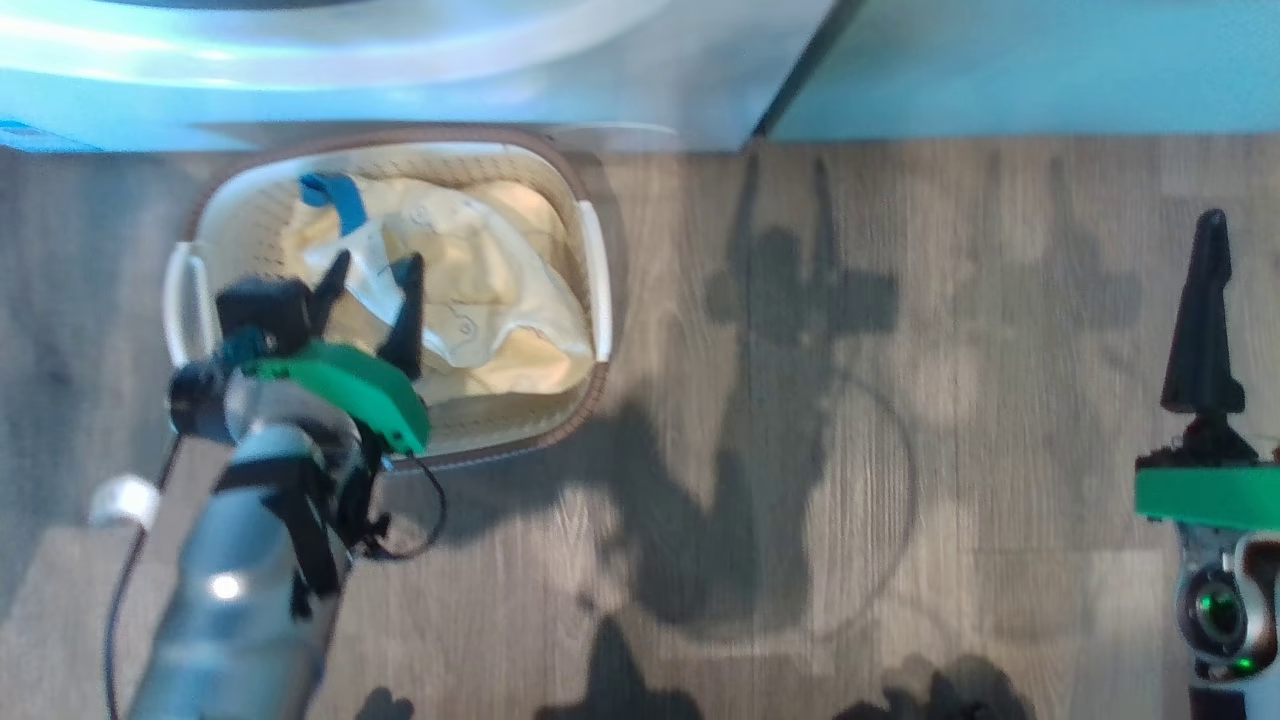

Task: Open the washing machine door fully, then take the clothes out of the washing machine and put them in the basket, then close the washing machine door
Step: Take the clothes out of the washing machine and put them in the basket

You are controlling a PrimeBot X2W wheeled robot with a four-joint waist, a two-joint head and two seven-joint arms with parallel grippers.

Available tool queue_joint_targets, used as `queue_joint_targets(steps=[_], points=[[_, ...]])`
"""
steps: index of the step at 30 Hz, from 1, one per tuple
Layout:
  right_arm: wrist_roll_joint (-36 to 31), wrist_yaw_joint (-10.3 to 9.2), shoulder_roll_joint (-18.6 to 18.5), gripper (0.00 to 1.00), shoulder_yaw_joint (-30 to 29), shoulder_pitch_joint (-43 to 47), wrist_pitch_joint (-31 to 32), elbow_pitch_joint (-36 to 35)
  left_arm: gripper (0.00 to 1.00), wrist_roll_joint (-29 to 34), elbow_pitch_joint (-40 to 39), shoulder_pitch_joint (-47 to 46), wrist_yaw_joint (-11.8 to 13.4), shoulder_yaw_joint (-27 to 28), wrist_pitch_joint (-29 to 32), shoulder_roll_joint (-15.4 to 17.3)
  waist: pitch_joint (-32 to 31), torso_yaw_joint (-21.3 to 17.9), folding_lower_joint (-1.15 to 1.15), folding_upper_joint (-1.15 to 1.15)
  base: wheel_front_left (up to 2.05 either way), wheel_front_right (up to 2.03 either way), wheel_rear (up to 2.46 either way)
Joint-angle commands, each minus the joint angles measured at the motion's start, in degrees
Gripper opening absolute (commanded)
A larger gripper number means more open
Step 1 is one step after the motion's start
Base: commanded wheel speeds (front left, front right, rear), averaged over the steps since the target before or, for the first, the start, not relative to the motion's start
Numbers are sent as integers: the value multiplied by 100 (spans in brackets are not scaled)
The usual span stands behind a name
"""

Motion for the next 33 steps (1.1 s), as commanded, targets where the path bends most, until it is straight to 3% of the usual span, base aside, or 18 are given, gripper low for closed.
queue_joint_targets(steps=[1, 6, 16, 33], points=[[-96, -16, -77, 100, 45, 242, -31, -153, 100, 69, -491, 343, 26, 272, -52, 50, -278, 207, 0, 0, 0, 0, 0], [-223, -16, -77, 100, -137, 409, -31, -165, 100, 220, -1778, 1020, -2, 574, -53, -130, -723, 432, 0, 0, 0, 0, 0], [-439, -16, -77, 100, -304, 942, -31, -102, 100, 546, -3399, 2056, -28, 732, -53, -346, -1683, 740, 0, 0, 0, 0, 0], [-627, -16, -77, 100, 284, 1756, -31, 47, 100, 895, -4364, 3443, 54, 616, 81, -318, -3288, 633, 0, 0, 0, 0, 0]])
